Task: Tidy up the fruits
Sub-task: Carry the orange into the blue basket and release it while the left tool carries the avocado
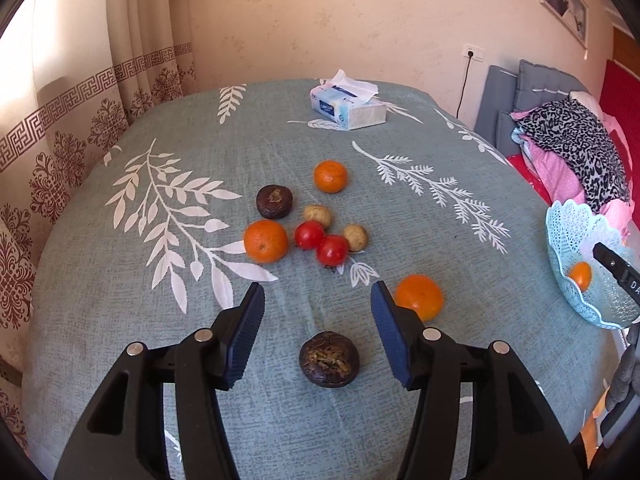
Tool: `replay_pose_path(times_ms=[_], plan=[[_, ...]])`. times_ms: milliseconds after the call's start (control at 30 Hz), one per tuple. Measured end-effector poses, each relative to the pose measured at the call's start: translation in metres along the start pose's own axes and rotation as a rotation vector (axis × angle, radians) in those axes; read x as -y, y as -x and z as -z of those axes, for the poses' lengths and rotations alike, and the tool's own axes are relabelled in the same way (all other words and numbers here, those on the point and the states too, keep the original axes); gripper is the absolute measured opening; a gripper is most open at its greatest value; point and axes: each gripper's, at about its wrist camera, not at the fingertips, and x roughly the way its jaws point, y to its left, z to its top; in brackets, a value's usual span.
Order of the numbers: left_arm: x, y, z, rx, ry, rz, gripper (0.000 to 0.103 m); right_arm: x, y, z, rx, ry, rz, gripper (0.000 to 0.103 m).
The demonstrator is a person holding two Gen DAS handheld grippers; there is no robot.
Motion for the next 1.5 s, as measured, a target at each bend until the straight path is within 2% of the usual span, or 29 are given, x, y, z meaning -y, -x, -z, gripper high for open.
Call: replay_pose_path(times_ms=[300, 533, 700, 833, 900, 1000, 1267, 1500], plan=[[-0.009, -0.031, 0.027, -0.111, 0.022, -0.015, 0.065, 0.004, 0.002, -0.001, 0.015, -0.027, 0.004, 0.058], [-0.005, -0.032, 0.029, -0.104, 0.008, -0.001, 0.064, 0.006, 0.003, -0.002, 0.025, -0.040, 0.001, 0.058], [-0.001, -0.036, 0.034, -0.137, 0.005, 0.024, 0.064, 0.006, 0.003, -0.001, 0.022, -0.038, -0.006, 0.058], [0.003, -0.042, 0.038, -0.154, -0.008, 0.023, 0.056, 0.006, 0.003, -0.001, 0.023, -0.040, -0.009, 0.058], [0.005, -0.041, 0.037, -0.150, -0.017, 0.042, 0.042, 0.007, 0.003, -0.002, 0.024, -0.043, -0.008, 0.058], [0.011, -0.038, 0.034, -0.145, -0.033, 0.064, 0.042, 0.008, 0.005, -0.003, 0.032, -0.048, -0.008, 0.058], [0.061, -0.017, 0.009, -0.065, -0.143, 0.135, 0.042, 0.022, 0.016, -0.006, 0.069, -0.088, 0.006, 0.058], [0.126, -0.006, -0.011, -0.029, -0.245, 0.275, 0.042, 0.041, 0.022, -0.007, 0.105, -0.127, 0.057, 0.058]])
